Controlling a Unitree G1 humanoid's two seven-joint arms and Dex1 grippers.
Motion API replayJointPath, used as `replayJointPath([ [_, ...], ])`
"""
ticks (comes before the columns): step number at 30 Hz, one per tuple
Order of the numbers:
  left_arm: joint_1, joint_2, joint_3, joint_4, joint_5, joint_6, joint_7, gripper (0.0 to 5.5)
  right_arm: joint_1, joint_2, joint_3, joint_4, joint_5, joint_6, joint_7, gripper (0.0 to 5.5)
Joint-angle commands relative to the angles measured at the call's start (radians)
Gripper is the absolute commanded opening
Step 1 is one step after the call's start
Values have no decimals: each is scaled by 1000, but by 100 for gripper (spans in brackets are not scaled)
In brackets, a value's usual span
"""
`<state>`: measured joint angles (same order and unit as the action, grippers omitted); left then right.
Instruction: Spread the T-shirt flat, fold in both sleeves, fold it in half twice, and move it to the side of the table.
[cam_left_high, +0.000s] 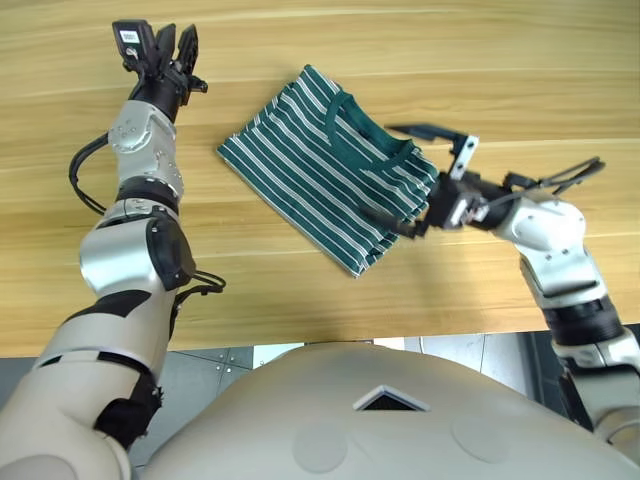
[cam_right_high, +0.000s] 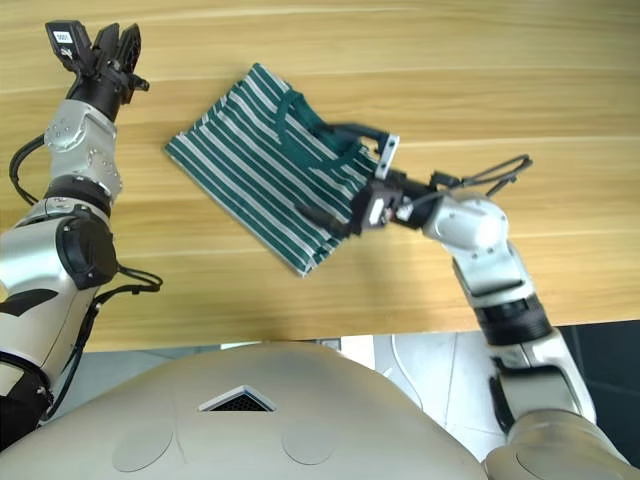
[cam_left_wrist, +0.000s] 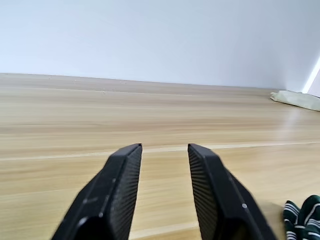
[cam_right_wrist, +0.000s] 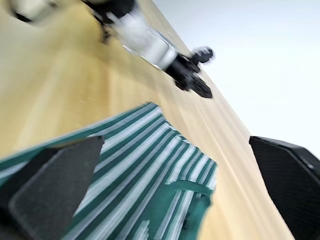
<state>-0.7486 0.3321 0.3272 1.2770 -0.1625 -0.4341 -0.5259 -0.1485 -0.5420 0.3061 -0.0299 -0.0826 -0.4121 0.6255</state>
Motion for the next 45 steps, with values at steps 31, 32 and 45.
replayJointPath([
  [31, 52, -37, -24, -14, 14, -44, -5, 172, 64, -171, 80, -90, -48, -43, -67, 536],
  [32, 52, -38, -25, -14, 13, -45, -5, 172, 60, -164, 80, -73, -70, -36, -67, 536],
  [45, 48, -45, -43, -16, 11, -49, -1, 172, 18, -177, 32, 161, -275, -10, -84, 536],
])
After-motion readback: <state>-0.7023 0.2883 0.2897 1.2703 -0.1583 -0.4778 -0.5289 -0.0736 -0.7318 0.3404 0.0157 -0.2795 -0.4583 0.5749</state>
